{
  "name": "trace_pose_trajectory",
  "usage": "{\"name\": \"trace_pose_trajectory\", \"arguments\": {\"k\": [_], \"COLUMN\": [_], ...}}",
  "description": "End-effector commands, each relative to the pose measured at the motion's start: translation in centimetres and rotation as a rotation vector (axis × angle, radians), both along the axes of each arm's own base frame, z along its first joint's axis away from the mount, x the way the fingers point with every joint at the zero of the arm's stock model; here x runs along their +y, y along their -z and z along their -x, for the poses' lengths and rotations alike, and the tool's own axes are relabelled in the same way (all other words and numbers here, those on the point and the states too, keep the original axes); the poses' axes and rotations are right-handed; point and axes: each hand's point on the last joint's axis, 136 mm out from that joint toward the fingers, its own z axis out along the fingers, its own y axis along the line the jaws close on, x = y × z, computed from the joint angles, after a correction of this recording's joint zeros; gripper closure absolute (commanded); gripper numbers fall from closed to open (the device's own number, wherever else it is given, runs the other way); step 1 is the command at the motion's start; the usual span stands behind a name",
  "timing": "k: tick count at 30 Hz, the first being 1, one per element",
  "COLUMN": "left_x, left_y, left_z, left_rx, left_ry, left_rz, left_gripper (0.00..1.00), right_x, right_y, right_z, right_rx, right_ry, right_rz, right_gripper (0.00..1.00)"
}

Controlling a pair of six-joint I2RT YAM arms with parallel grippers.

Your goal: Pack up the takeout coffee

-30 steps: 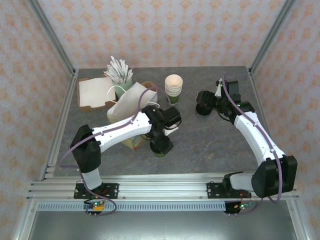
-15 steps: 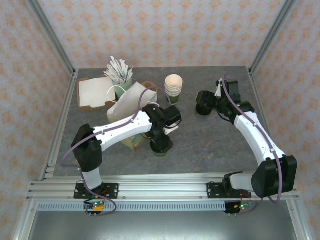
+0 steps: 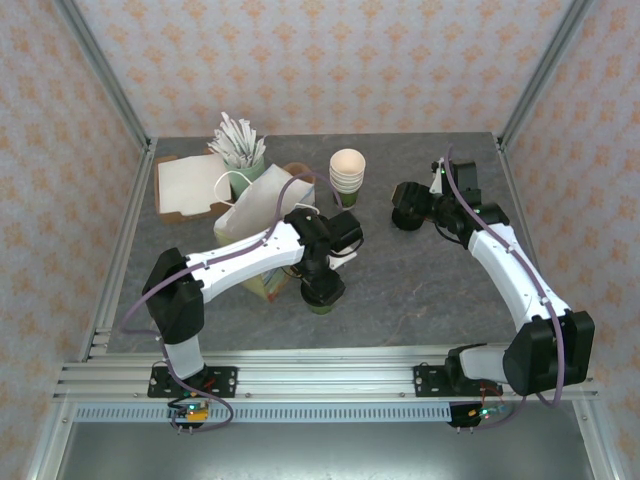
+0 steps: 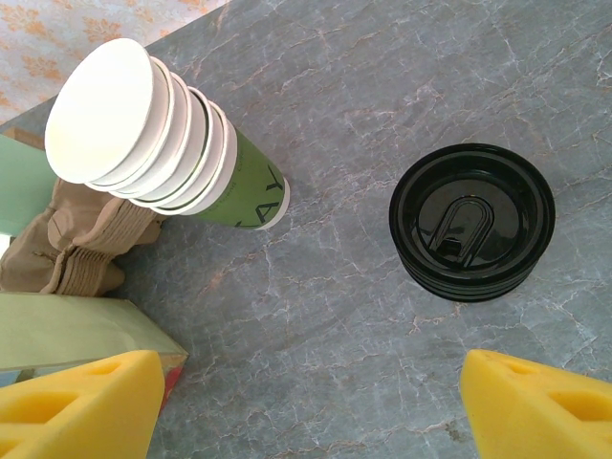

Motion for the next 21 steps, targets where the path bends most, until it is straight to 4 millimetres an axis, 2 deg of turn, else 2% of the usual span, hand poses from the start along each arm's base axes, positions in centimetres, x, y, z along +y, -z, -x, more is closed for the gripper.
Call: {"name": "trace_pose_trajectory", "arguments": {"k": [1,21], "left_x": [0.22,0.24], "left_y": [0.31,-0.61], "left_z": [0.54,0.17], "left_rx": [0.045,0.02], "left_ry": [0.015,0.001], "left_rz": [-0.015,-0.025], "left_gripper": [0.34,0.34], "right_x": [0.12,0.27], "right_y": [-0.11,-0.34], "right_z": [-0.15,-0.37], "right_rx": [-0.014,-0.016], "right_ry": [0.001,-0.002], "right_rz": [-0.009,-0.014], "right_gripper": [0.18,0.18]}}
